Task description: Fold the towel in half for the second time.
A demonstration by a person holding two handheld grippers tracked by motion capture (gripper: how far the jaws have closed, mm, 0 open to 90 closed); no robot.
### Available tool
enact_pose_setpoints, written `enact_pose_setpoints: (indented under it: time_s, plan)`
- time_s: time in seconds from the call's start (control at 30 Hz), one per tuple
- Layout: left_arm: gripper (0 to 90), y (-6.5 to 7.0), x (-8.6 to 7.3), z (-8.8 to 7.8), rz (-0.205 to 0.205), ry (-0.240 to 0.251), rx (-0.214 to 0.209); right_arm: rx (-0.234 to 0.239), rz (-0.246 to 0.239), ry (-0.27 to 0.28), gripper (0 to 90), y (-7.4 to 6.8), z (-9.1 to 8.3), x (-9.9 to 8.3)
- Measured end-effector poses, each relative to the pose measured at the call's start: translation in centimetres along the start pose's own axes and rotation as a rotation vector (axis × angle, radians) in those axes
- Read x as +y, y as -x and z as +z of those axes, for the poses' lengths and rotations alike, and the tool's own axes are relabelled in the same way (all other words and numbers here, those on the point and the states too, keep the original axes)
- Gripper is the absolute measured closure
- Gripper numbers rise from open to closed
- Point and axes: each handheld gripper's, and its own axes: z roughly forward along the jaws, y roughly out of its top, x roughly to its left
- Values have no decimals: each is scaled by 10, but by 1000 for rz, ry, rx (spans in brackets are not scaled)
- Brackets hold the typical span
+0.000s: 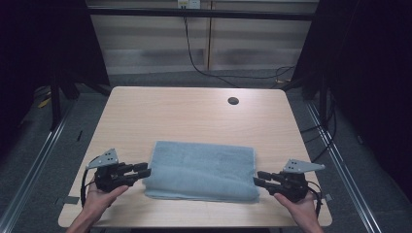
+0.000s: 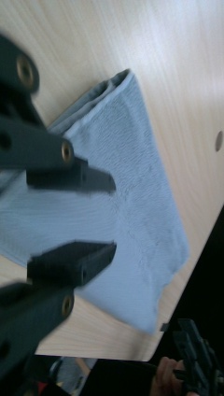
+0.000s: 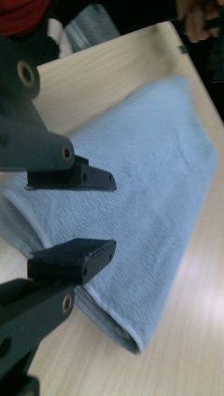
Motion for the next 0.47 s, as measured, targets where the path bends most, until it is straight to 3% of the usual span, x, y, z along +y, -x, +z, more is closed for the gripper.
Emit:
enact_pose_setpoints:
  time_s: [0.13, 0.2, 0.27, 0.33, 0.47]
  plan:
    - [463, -10, 5, 1, -29, 36, 61, -45, 24, 57, 572, 5, -3, 5]
    - [419, -19, 2, 2, -49, 15, 128, -93, 41, 80, 544, 11, -2, 4]
    - [350, -29, -5, 2, -96, -5, 170, -161, 61, 74, 503, 19, -2, -1]
    - [319, -36, -13, 0, -122, -33, 184, -218, 79, 67, 486, 26, -3, -8]
    - [293, -36, -26, -5, -128, -45, 218, -237, 122, 80, 435, 35, -9, -15]
